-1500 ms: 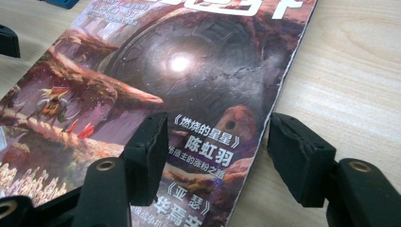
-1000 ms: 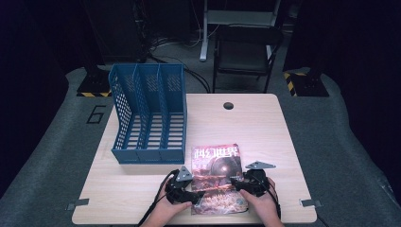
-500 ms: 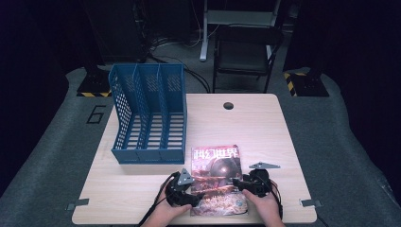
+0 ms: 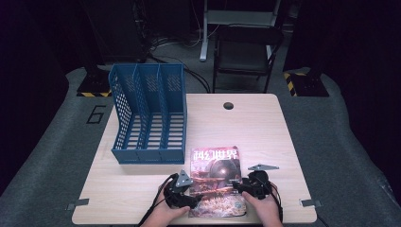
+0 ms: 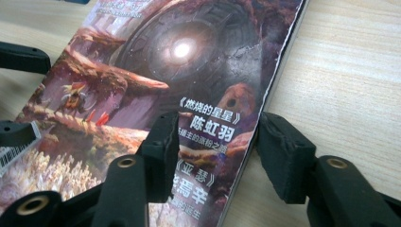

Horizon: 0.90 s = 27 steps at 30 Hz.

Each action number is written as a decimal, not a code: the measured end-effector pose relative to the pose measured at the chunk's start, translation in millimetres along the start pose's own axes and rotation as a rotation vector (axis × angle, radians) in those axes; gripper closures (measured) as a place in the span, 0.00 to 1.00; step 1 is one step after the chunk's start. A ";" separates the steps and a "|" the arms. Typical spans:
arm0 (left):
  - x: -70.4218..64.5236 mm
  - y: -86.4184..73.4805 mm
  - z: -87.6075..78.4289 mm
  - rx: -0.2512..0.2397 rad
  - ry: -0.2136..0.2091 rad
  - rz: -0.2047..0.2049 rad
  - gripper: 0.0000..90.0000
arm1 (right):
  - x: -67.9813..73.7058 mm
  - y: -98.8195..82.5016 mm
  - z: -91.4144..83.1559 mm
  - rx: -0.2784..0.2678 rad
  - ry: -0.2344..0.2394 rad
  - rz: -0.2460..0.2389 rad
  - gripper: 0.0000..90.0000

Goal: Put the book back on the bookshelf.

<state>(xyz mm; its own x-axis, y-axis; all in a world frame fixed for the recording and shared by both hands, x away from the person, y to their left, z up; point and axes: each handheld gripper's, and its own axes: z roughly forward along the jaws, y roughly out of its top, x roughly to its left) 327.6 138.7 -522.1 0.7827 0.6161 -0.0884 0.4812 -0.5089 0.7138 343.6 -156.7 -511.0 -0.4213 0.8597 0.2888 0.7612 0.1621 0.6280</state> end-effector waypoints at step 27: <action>0.1 -10.2 0.6 -0.084 0.005 -0.003 0.30 | 0.0 11.7 16.8 -0.059 -0.072 -0.041 0.43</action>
<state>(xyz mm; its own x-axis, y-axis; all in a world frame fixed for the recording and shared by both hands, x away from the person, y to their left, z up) 323.0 143.6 -529.9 0.7793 0.6207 -0.0868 0.4482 -0.4551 0.7694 360.8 -146.7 -515.8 -0.4134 0.8858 0.2108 0.7127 0.1707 0.6804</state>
